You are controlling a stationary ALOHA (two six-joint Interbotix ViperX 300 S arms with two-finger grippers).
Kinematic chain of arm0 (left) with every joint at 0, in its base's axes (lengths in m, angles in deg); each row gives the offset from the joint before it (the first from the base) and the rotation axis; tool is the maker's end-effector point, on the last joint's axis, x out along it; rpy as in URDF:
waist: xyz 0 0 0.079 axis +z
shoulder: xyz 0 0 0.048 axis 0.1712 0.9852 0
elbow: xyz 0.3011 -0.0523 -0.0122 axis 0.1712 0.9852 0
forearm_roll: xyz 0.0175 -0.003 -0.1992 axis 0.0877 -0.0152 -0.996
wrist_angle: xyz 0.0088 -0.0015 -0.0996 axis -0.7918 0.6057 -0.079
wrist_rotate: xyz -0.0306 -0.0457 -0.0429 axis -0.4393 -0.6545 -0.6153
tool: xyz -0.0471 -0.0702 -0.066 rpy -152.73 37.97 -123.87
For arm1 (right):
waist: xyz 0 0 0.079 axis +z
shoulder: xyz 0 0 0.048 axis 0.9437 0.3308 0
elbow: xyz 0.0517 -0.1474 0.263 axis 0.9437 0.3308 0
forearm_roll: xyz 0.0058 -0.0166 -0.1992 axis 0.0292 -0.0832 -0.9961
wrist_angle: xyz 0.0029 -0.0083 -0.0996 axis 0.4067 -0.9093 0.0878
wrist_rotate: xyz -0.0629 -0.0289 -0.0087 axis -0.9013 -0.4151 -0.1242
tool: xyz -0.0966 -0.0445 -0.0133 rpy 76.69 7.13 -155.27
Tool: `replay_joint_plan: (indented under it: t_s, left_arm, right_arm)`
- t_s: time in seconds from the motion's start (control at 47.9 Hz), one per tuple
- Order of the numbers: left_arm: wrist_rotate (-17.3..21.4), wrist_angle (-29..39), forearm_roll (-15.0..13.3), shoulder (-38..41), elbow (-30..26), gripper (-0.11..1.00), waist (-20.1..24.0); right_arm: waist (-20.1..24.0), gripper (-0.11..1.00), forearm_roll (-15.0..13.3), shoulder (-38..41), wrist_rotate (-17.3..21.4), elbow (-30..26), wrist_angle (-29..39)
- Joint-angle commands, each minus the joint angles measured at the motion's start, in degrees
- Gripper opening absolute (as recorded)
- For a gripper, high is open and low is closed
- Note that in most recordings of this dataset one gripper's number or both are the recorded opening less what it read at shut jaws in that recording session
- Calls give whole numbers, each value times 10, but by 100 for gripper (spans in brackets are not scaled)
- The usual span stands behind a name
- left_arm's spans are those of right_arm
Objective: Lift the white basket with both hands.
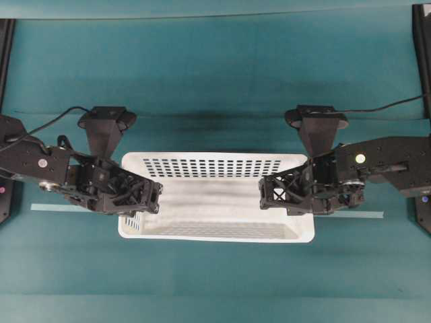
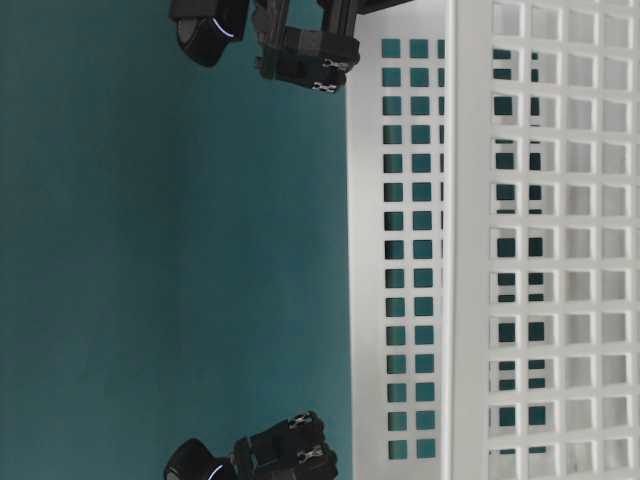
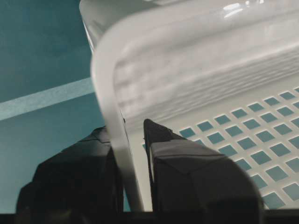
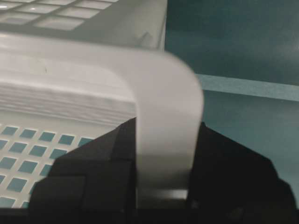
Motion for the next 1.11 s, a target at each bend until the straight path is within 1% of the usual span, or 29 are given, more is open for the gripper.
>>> replay_joint_plan:
  t_s: [0.0,0.188,0.376,0.689,0.835,0.919,0.982,1.065,1.086]
  left_arm:
    - [2,-7,4,-6,-18,7,-1]
    - [2,-6,4,-10,-18,7,-4]
    - [-4,-6,4,-8,-22,7,-9]
    - [-4,-6,9,-17,-2,7,-4]
    - [1,-8,11,-18,4,7,-3]
    - [4,-8,11,-20,6,15,-3]
    - [4,-9,11,-20,6,27,-3]
    - [4,-9,11,-20,6,48,-3]
    - [4,-10,11,-20,6,57,-3]
  right_arm:
    - [15,16,2,4,-2,-8,-11]
    - [18,16,3,6,-2,-11,-11]
    - [18,16,2,6,7,-9,-11]
    - [17,16,1,2,6,6,-13]
    - [17,17,1,-1,7,17,-47]
    - [17,21,1,-1,7,21,-66]
    - [16,31,0,-1,7,22,-72]
    - [14,52,-3,-2,7,23,-72]
    - [14,57,-3,-2,7,23,-71]
